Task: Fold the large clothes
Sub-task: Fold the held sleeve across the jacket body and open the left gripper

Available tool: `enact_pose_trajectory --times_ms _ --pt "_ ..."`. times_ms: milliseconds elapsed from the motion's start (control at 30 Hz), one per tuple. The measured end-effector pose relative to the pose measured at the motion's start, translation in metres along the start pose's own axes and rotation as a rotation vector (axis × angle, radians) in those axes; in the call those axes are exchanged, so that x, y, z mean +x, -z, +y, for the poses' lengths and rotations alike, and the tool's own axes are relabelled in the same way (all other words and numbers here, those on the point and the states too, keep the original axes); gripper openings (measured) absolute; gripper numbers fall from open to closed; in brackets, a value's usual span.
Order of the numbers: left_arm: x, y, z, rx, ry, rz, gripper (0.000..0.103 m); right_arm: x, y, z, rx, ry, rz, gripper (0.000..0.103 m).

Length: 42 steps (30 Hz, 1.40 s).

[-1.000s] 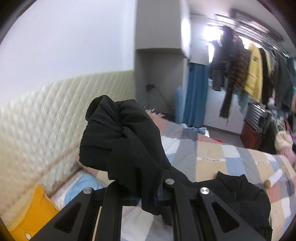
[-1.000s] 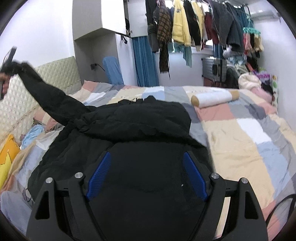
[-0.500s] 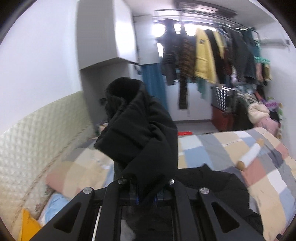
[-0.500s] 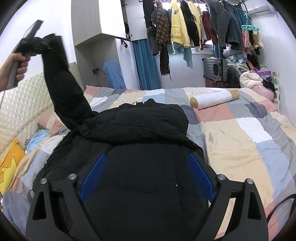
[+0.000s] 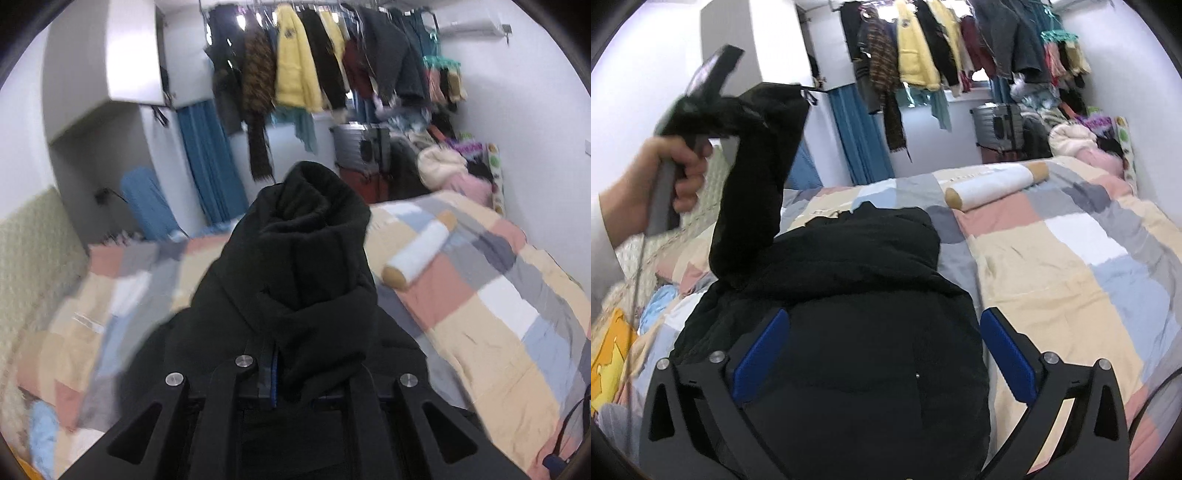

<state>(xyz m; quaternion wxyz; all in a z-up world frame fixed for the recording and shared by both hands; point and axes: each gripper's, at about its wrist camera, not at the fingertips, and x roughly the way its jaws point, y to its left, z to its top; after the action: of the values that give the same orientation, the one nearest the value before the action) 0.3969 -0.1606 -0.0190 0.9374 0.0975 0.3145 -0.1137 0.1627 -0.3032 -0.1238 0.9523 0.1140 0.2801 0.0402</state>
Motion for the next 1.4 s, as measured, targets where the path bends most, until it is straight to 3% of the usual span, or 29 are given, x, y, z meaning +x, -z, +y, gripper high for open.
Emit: enact_pose_trajectory --times_ms 100,300,467,667,833,967,1033,1067,1200,1400 --pt "0.030 0.022 -0.018 0.015 0.027 0.047 0.010 0.006 0.001 -0.010 0.039 -0.004 0.017 0.103" --pt "0.078 0.064 -0.057 0.035 0.024 0.061 0.010 0.014 0.004 -0.023 0.091 0.018 0.023 0.103" --pt "0.127 0.096 -0.083 0.080 0.001 0.152 0.010 0.019 0.007 -0.032 0.127 0.020 0.031 0.103" --pt "0.150 0.108 -0.081 0.043 0.011 0.210 0.010 0.025 0.010 -0.026 0.113 -0.013 0.045 0.103" --pt "0.130 0.108 -0.070 -0.042 0.025 0.167 0.011 0.030 0.013 -0.026 0.111 -0.008 0.062 0.103" --pt "0.109 0.112 -0.066 -0.059 0.025 0.178 0.015 0.025 0.014 -0.028 0.135 -0.013 0.052 0.103" --pt "0.092 0.117 -0.063 -0.058 0.036 0.176 0.022 0.022 0.013 -0.025 0.120 -0.010 0.045 0.103" --pt "0.086 0.119 -0.063 -0.055 0.041 0.172 0.031 0.021 0.013 -0.022 0.109 -0.010 0.044 0.103" --pt "0.045 0.123 -0.053 -0.055 0.063 0.109 0.079 0.015 0.011 -0.016 0.084 -0.011 0.029 0.103" --pt "-0.026 0.111 -0.031 -0.041 0.081 0.020 0.079 0.001 0.010 -0.010 0.062 -0.007 -0.012 0.103"
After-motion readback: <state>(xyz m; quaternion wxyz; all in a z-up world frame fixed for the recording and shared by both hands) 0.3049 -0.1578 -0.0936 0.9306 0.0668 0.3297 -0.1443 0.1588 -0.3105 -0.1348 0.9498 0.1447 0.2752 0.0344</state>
